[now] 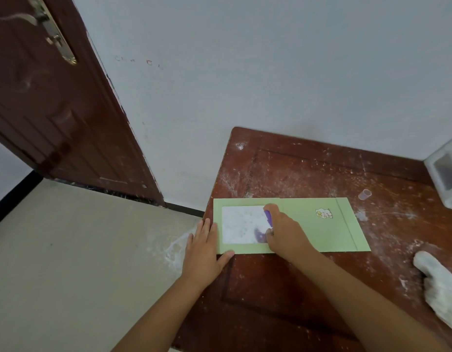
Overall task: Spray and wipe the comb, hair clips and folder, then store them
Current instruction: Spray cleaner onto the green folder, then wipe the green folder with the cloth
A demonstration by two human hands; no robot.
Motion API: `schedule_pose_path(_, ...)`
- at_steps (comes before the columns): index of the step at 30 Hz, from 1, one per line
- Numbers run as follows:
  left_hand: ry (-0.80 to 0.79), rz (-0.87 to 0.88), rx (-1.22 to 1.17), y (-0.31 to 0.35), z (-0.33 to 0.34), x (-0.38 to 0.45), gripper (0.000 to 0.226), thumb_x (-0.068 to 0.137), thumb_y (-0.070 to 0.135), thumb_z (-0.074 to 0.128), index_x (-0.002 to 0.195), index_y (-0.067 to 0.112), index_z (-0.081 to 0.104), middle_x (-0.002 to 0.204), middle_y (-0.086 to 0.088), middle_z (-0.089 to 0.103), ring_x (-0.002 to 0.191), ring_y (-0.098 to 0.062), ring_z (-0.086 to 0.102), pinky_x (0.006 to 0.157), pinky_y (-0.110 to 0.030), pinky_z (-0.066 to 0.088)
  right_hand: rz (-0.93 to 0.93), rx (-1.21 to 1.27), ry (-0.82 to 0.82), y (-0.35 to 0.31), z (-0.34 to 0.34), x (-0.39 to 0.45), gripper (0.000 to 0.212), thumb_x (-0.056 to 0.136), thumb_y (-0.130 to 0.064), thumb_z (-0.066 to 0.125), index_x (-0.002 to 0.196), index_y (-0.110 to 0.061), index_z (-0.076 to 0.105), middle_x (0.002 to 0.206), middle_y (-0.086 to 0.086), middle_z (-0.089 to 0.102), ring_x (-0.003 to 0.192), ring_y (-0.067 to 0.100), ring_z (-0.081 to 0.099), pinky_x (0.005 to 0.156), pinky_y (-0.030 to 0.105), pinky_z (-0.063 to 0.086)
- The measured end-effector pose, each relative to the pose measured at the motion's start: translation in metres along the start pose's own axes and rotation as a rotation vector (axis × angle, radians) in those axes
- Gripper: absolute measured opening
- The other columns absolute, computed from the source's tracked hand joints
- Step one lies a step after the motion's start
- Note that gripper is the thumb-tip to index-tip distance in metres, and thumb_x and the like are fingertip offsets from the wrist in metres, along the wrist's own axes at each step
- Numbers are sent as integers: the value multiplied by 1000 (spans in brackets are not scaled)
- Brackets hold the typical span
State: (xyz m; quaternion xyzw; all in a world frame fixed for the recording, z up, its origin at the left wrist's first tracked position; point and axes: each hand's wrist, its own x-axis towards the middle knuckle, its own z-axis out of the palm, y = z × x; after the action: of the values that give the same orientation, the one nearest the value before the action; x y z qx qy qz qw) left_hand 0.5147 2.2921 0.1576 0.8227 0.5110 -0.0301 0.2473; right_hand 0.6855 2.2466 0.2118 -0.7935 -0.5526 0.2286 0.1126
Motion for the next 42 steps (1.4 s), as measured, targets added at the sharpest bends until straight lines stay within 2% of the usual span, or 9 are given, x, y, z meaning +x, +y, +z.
schedule_pose_path(11,8,13,-13,1,0,-2,73,89,51,40,145,19,5,157,-2,-3,144,-19,-7,117,-38,3,48,25,64,20,-3,-9,37,89,-12,47,124,-12,33,94,8,49,77,21,46,66,25,32)
schedule_pose_path(17,-1,35,38,11,-4,-1,72,91,51,36,145,17,4,156,-4,-5,144,-20,-7,117,-38,5,-29,20,31,9,16,6,38,90,-20,51,123,-15,34,104,11,57,82,25,57,70,31,44)
schedule_pose_path(25,-15,168,117,44,1,7,80,84,65,20,146,16,6,156,-5,-4,144,-21,-7,117,-37,4,255,460,432,92,-27,-81,69,85,-9,60,140,-12,19,105,11,58,74,14,57,62,23,44)
schedule_pose_path(29,-83,309,195,81,18,13,71,90,57,24,146,17,6,156,-4,-7,144,-21,-9,117,-35,0,456,634,733,138,-34,-116,73,81,0,63,140,-13,23,101,-10,49,95,8,49,83,19,37)
schedule_pose_path(32,-8,454,260,111,29,16,61,89,45,34,139,10,34,151,-12,24,140,-32,22,113,-42,22,535,681,835,159,-23,-124,62,78,-1,67,132,-8,37,105,-4,53,106,19,53,86,24,38)
schedule_pose_path(34,11,526,274,131,33,18,57,87,42,35,130,7,47,143,-15,40,132,-34,39,105,-44,34,524,672,809,164,-18,-127,62,76,-3,69,130,-7,39,108,-4,53,107,18,52,87,22,36)
schedule_pose_path(37,-96,537,274,146,45,25,53,98,37,23,145,13,14,156,-7,5,145,-22,1,117,-34,5,442,650,694,169,-21,-139,71,72,-9,74,132,-8,36,119,-5,46,111,10,44,94,21,34)
schedule_pose_path(40,-71,552,266,151,53,29,52,98,33,21,145,12,15,156,-8,6,145,-23,4,117,-35,5,288,372,833,179,-30,-164,47,81,-33,62,113,0,55,109,4,54,102,7,48,90,10,34)
schedule_pose_path(42,-58,553,213,151,54,29,52,96,33,19,143,10,24,154,-10,14,144,-26,12,116,-37,10,360,254,921,193,-32,-173,49,81,-38,47,98,6,60,97,15,62,94,17,53,87,21,39)
